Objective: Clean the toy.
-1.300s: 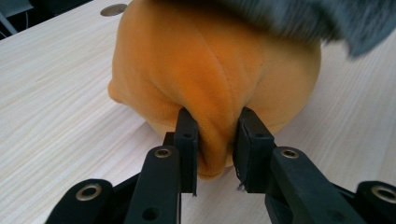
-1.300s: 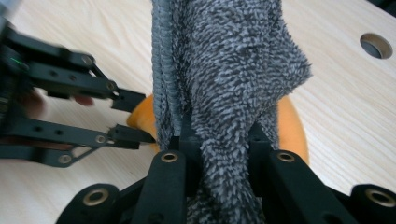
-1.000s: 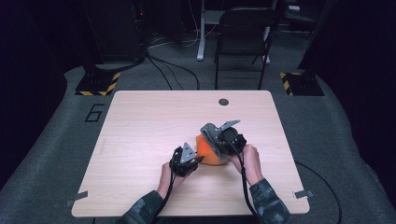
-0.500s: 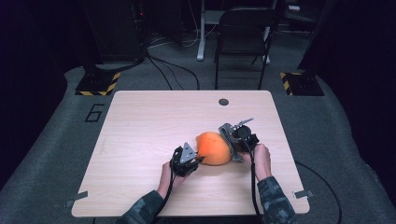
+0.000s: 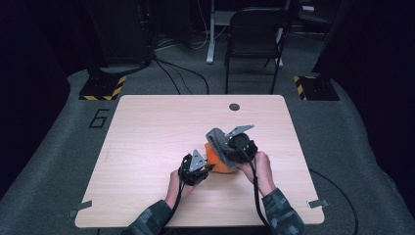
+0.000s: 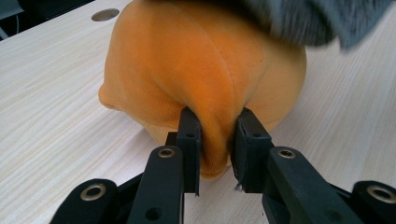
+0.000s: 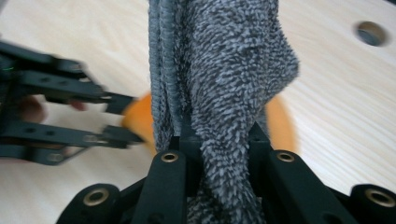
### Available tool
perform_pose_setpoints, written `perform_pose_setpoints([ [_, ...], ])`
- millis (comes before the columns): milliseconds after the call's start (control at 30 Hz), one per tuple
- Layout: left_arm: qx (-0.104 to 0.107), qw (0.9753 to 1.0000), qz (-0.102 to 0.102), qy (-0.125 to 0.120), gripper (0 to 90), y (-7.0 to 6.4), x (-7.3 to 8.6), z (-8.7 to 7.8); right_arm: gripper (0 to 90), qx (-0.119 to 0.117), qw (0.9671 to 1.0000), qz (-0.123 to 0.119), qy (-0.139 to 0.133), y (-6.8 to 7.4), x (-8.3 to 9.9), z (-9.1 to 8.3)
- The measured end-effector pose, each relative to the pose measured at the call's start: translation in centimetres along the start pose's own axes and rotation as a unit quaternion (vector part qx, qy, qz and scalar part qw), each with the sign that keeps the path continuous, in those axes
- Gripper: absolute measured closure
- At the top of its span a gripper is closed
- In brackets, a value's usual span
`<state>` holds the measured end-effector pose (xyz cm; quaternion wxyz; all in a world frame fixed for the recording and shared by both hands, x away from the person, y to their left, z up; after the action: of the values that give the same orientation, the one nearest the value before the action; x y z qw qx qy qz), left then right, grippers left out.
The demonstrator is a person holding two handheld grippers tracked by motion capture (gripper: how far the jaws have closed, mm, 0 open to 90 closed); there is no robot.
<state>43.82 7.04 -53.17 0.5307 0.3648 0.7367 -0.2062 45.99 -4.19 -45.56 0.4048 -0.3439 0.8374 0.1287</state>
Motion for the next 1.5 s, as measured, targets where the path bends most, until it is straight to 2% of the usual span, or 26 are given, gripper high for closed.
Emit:
perform_pose_setpoints([
  [100,0.002,1.0000,0.001,0.003,74.7,0.1,0.1,0.0,75.6,0.013,0.9998,-0.006,0.014,-0.1,0.7,0.9],
  [233,0.004,1.0000,0.002,0.002,74.7,0.0,0.0,0.1,75.8,0.023,0.9995,0.008,0.019,-1.3,1.2,0.8],
  [267,0.005,1.0000,0.001,0.002,74.7,0.0,0.0,0.0,75.9,0.025,0.9995,0.003,0.019,-1.7,1.3,0.9],
  [333,0.008,1.0000,-0.001,0.003,74.7,0.0,0.1,0.0,75.9,0.035,0.9988,0.018,0.029,-2.5,1.8,0.8],
  [367,0.008,1.0000,-0.001,0.003,74.7,0.0,0.1,0.0,75.9,0.035,0.9988,0.018,0.027,-2.9,2.0,0.9],
  [433,0.009,0.9999,-0.003,0.003,74.7,0.0,0.1,0.0,75.9,0.052,0.9976,0.024,0.040,-3.8,2.5,0.8],
  [533,0.011,0.9999,-0.004,0.002,74.7,0.0,0.1,0.1,75.8,0.052,0.9964,0.049,0.047,-5.0,3.4,0.9],
  [633,0.012,0.9999,-0.005,0.003,74.6,0.0,0.1,0.1,75.9,0.057,0.9945,0.066,0.056,-5.7,4.0,1.2],
  [833,0.013,0.9999,-0.006,0.002,74.6,0.0,0.1,0.1,75.9,0.059,0.9927,0.083,0.064,-6.6,4.9,1.5],
  [1000,0.015,0.9999,-0.007,0.003,74.5,0.0,0.1,0.1,75.8,0.071,0.9894,0.101,0.076,-7.5,5.9,2.0],
  [1100,0.016,0.9998,-0.008,0.002,74.5,0.0,0.1,0.1,75.7,0.081,0.9863,0.105,0.098,-8.1,7.1,2.9],
  [1200,0.016,0.9998,-0.011,0.000,74.4,0.1,0.1,0.1,75.7,0.075,0.9836,0.112,0.120,-8.4,8.6,4.2],
  [1233,0.017,0.9998,-0.012,0.000,74.4,0.1,0.1,0.1,75.6,0.068,0.9836,0.114,0.122,-8.4,8.9,4.4],
  [1300,0.017,0.9998,-0.013,-0.001,74.3,0.1,0.1,0.0,75.5,0.067,0.9830,0.122,0.120,-8.4,8.9,4.5],
  [1367,0.015,0.9998,-0.014,-0.001,74.2,0.1,0.1,0.0,75.3,0.071,0.9833,0.116,0.121,-8.5,8.6,4.1],
  [1433,0.015,0.9997,-0.017,-0.001,74.0,0.2,0.1,0.0,75.3,0.080,0.9837,0.111,0.117,-8.8,8.2,3.4],
  [1500,0.015,0.9997,-0.018,-0.001,73.8,0.2,0.1,0.0,75.3,0.085,0.9850,0.112,0.100,-9.1,7.2,2.2],
])
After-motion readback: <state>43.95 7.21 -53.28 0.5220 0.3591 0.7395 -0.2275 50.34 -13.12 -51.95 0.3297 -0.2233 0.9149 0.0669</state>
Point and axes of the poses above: each handheld gripper's, and its own axes: z roughly forward along the jaws, x roughly out of its underside, y roughly to its left, the point moved 7 cm from there along z, roughly forward along the jaws, and after that the axes turned 10 degrees about -y, right-handed, at the moved point
